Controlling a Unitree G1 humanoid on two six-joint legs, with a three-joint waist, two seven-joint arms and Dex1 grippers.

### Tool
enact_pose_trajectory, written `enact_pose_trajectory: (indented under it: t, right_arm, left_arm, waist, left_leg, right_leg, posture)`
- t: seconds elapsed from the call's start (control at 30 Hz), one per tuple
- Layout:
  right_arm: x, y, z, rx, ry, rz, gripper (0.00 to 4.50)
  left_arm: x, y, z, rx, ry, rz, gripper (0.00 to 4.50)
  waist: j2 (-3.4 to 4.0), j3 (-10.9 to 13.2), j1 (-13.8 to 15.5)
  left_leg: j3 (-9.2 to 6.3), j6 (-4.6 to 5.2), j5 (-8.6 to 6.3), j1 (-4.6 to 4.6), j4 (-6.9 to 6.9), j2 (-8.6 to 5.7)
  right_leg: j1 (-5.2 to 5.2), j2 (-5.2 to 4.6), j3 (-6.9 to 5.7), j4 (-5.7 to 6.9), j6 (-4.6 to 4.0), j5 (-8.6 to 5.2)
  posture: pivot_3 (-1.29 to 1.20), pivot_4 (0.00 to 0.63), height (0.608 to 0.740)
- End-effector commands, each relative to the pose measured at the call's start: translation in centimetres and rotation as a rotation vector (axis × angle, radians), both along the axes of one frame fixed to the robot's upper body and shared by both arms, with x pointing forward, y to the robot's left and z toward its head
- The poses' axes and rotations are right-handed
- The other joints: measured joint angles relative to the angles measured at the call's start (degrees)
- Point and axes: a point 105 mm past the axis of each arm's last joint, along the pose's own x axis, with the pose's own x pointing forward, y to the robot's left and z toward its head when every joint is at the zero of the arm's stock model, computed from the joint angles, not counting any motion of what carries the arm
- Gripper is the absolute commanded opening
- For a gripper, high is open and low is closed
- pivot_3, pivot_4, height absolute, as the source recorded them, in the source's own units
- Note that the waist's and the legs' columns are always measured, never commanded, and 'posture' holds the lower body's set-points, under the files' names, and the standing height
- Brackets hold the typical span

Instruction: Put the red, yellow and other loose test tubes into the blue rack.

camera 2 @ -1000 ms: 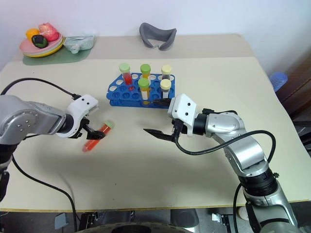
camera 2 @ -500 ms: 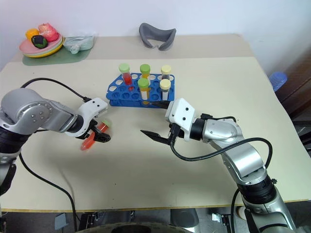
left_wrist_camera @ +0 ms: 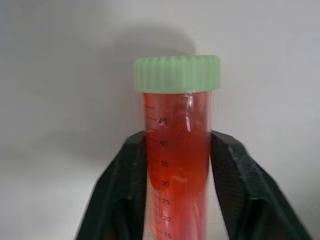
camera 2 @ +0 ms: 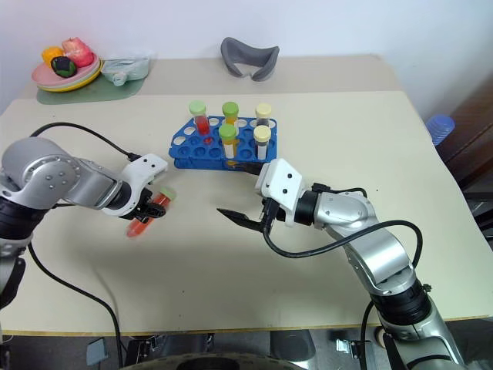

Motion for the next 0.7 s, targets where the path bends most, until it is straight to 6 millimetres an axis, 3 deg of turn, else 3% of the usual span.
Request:
enact_pose_trajectory:
  t: [0.03,0.2,0.33,0.57,0.63,0.7]
  right_arm:
    - [-0.6,0.5,1.3,0.021,-0.059,0.027,4.50]
    - [-0.5,0.7,1.4,0.014,-0.064,0.037,4.50]
    - [-0.4,0.8,1.6,0.010,-0.067,0.046,4.50]
    - [-0.4,0.9,1.7,0.002,-0.068,0.058,4.50]
    - [-0.4,0.8,1.7,0.001,-0.068,0.059,4.50]
    - [-0.4,0.7,1.7,-0.002,-0.068,0.056,4.50]
  left_arm:
    - [0.3,0.1,0.3,-0.002,-0.010,0.020,1.78]
    - [0.6,0.4,0.5,-0.004,-0.035,0.048,1.78]
    - [0.8,0.6,0.6,-0.005,-0.051,0.068,0.81]
    - [1.5,1.0,1.5,-0.044,-0.097,0.124,0.81]
    - [2.6,1.2,3.0,-0.075,-0.201,0.170,0.81]
    - [4.6,1.6,6.3,-0.131,-0.456,0.225,0.81]
  waist:
    - [0.01,0.00,0.03]
    - [0.01,0.00,0.07]
    - [0.01,0.00,0.02]
    - [0.00,0.00,0.02]
    - [0.00,0.00,0.03]
    - [-0.01,0.01,0.00]
  left_leg:
    - [0.00,0.00,0.00,0.00,0.01,0.00]
    - [-0.01,0.01,0.00,0.01,0.07,-0.01]
    - [-0.01,0.01,-0.01,0.00,0.08,-0.01]
    - [-0.02,0.01,-0.01,0.00,0.09,-0.01]
    - [-0.02,0.01,-0.01,0.00,0.09,-0.01]
    - [-0.02,0.01,-0.01,-0.01,0.09,-0.02]
  right_leg:
    - [0.00,0.00,0.00,0.01,0.00,0.00]
    - [0.03,-0.01,0.00,0.04,0.00,0.00]
    - [0.03,0.00,0.00,0.05,0.00,0.00]
    - [0.02,-0.01,-0.01,0.07,0.00,0.00]
    - [0.02,-0.01,-0.01,0.07,0.00,0.00]
    - [0.01,-0.01,-0.01,0.08,0.00,0.00]
  posture:
    - [0.00,0.150,0.740]
    - [0.00,0.150,0.740]
    - [0.00,0.150,0.740]
    - [0.00,0.150,0.740]
    - [0.00,0.150,0.740]
    - [0.00,0.150,0.740]
